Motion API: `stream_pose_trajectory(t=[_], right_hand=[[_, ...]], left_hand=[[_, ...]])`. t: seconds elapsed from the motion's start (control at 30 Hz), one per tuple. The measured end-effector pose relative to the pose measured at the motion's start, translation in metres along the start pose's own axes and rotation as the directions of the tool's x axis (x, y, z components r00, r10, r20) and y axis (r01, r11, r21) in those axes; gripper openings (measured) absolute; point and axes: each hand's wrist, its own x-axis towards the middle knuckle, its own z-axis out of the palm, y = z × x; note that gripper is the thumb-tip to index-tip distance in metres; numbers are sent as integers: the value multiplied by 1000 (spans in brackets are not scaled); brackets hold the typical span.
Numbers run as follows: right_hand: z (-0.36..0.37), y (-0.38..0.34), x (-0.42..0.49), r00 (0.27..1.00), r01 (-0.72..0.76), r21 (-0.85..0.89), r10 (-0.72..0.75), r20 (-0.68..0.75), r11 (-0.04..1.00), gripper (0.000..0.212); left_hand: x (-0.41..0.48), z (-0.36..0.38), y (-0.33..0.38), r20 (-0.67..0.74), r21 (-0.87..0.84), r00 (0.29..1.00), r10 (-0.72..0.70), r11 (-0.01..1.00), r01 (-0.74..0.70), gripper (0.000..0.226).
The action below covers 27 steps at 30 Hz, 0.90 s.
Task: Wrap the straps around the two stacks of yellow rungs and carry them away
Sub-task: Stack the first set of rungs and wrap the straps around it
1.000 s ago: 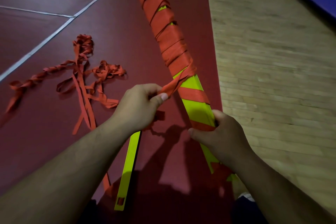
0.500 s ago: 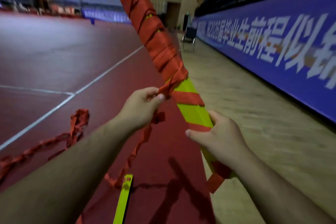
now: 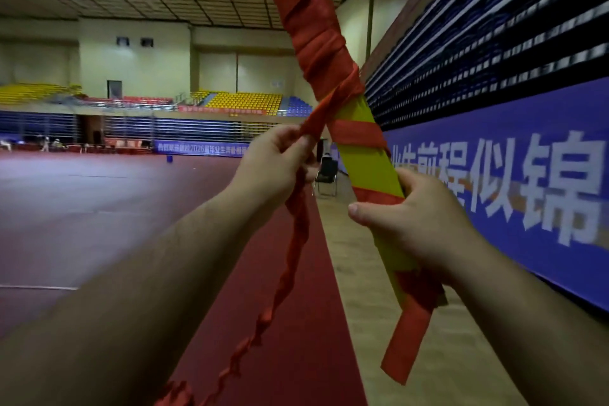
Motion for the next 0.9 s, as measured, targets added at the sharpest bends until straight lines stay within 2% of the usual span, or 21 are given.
stream_pose_trajectory(t=[0.1,0.2,0.27,0.4,0.47,0.53,0.6,0.73,0.8,0.83,0.9], right_hand=[[7,19,-23,994,-92,-20,93,60,996,27],[18,37,-41,982,-163,-12,164,93,986,29],[22,43,-49,972,-211,22,207,114,977,28],[23,47,-53,962,-260,81,250,111,962,26],[20,49,-55,962,-267,103,258,94,958,24],[17,52,-57,956,-286,140,272,109,948,20],[18,57,-62,942,-322,177,297,154,930,12],[34,72,-74,910,-391,182,349,222,902,20],[43,81,-80,892,-427,176,380,246,887,19],[49,87,-82,881,-446,166,399,256,879,19],[58,98,-89,862,-472,128,426,275,872,16]], left_hand=[[-31,5,-39,27,67,990,-142,988,139,22],[-63,4,-79,125,68,965,-231,972,224,31],[-81,3,-100,175,45,949,-263,965,259,26],[-111,-2,-144,235,205,914,-331,936,286,11],[-132,-4,-161,322,127,853,-411,912,391,4],[-153,-6,-171,384,17,799,-462,869,494,16],[-169,-12,-181,366,-14,797,-481,853,521,29],[-180,-23,-200,250,78,799,-547,834,547,40],[-176,-32,-207,226,253,772,-594,801,543,42],[-174,-38,-213,242,357,739,-628,766,534,40],[-173,-48,-226,267,457,647,-714,685,567,28]])
